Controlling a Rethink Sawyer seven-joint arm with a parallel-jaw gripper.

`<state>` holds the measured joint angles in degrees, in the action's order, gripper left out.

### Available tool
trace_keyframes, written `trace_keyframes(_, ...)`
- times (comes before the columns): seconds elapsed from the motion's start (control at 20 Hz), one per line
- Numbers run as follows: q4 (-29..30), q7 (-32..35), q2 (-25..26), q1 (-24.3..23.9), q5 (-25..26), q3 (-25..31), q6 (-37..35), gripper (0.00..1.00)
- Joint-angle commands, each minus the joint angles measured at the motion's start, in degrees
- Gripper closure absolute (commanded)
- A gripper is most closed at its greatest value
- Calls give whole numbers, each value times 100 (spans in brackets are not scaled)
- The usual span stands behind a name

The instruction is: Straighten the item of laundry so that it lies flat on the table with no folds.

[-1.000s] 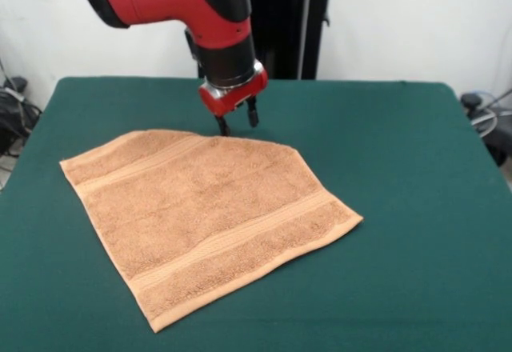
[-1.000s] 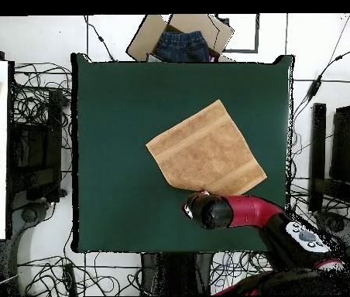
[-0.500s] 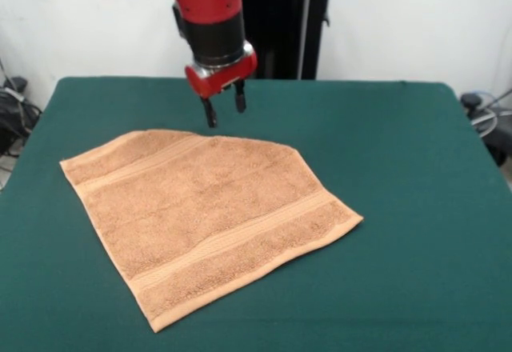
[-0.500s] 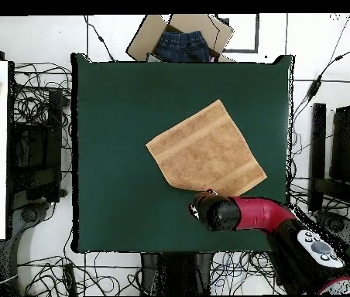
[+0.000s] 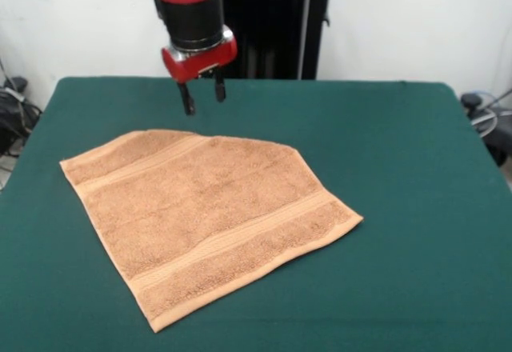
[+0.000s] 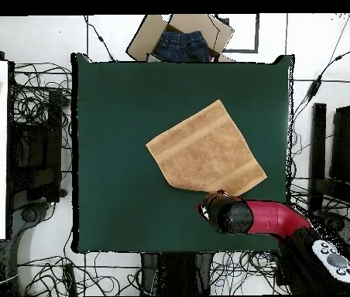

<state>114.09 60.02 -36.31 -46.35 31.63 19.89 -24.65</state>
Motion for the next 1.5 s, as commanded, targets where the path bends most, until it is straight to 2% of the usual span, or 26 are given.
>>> trace_keyframes(0.05,-123,567,421,111,33,98,-22,0)
trace_keyframes(0.3,-366,664,745,213,158,31,287,0)
trace_keyframes(0.7,-451,808,847,288,200,-71,535,0)
trace_keyframes(1.0,-836,655,798,484,-37,41,-56,0)
trace_keyframes(1.5,-975,591,989,451,-49,78,25,0)
